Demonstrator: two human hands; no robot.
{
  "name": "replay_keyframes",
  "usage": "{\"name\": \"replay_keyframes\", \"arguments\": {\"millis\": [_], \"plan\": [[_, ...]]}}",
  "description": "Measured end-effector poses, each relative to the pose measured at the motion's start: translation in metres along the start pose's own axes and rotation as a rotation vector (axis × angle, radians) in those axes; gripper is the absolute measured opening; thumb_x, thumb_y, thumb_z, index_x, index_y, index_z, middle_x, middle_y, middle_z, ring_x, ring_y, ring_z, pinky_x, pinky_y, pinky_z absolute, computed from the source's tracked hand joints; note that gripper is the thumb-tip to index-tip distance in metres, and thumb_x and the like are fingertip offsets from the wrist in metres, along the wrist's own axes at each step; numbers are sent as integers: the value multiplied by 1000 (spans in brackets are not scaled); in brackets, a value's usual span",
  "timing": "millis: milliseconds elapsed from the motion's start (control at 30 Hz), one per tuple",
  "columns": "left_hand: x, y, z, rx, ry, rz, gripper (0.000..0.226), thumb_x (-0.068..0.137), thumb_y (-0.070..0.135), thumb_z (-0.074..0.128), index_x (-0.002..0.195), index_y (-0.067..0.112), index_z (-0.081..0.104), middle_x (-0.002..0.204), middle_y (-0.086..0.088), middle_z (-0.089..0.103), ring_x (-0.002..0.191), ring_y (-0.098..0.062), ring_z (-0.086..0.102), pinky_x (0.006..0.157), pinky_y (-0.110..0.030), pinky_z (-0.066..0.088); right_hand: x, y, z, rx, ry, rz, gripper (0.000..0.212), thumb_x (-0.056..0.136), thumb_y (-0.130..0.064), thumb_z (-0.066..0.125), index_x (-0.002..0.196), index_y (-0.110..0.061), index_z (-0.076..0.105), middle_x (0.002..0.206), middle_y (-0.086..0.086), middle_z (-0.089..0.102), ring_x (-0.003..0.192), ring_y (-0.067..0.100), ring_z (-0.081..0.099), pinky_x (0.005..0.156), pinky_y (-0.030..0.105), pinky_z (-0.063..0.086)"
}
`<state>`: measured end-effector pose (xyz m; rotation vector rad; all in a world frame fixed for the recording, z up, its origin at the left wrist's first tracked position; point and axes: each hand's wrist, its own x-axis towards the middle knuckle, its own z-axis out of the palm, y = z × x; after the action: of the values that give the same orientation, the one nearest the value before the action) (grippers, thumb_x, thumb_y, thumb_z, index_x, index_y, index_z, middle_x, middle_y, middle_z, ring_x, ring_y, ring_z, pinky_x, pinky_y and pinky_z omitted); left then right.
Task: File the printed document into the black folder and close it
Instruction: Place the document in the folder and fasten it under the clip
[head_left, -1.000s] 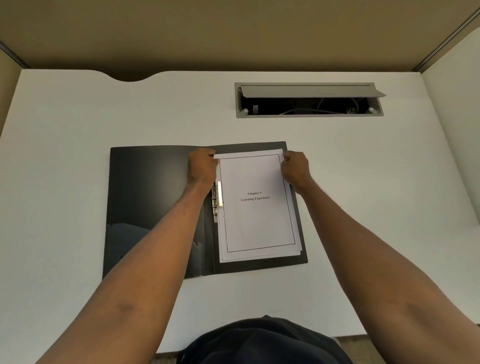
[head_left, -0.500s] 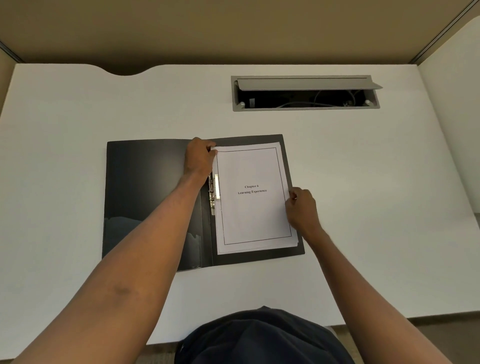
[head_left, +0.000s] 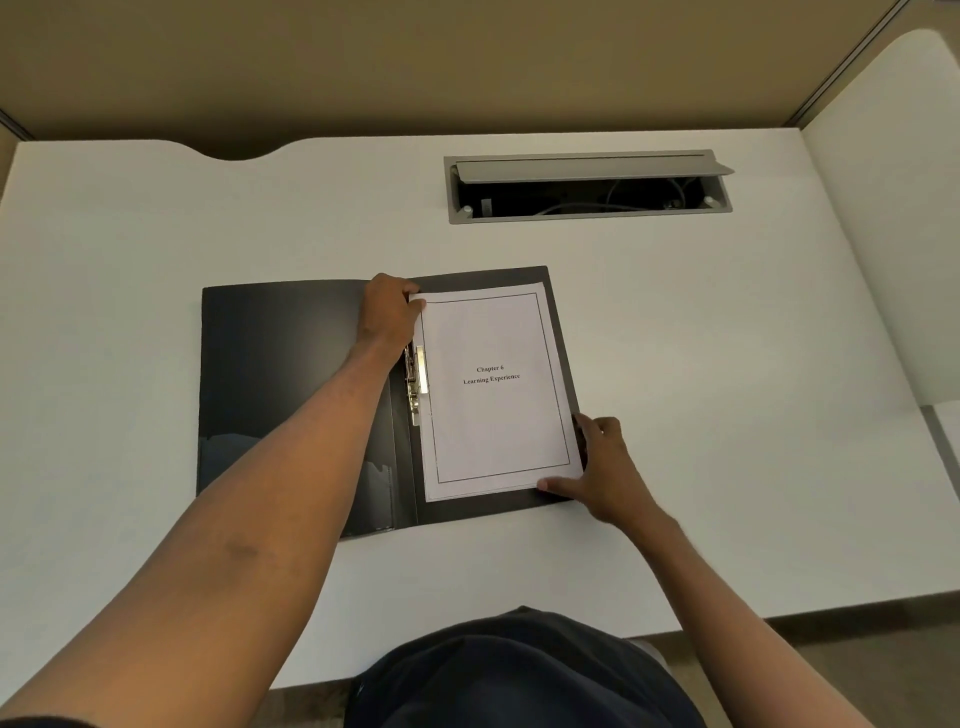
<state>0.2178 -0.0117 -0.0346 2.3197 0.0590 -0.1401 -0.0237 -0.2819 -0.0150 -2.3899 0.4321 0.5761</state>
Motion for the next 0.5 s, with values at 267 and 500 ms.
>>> {"name": "replay_keyframes", "arguments": {"millis": [267, 500], "plan": [[0, 2, -2, 0, -2, 2, 26, 93, 2, 70, 119, -4, 74, 119, -20, 72, 113, -30, 67, 100, -31, 52, -9, 8, 18, -10, 87, -89, 99, 76, -30, 89, 154, -18, 30, 129, -4, 32, 105, 13, 45, 93, 27, 52], [-1, 2, -3, 10, 1, 16, 22, 93, 1, 69, 113, -5, 76, 115, -20, 74, 110, -29, 68, 91, -25, 49, -12, 17, 26, -45, 94, -115, 102, 81, -32, 85, 160, -19, 22, 142, -2, 32, 120, 14, 46, 100, 25, 48]]}}
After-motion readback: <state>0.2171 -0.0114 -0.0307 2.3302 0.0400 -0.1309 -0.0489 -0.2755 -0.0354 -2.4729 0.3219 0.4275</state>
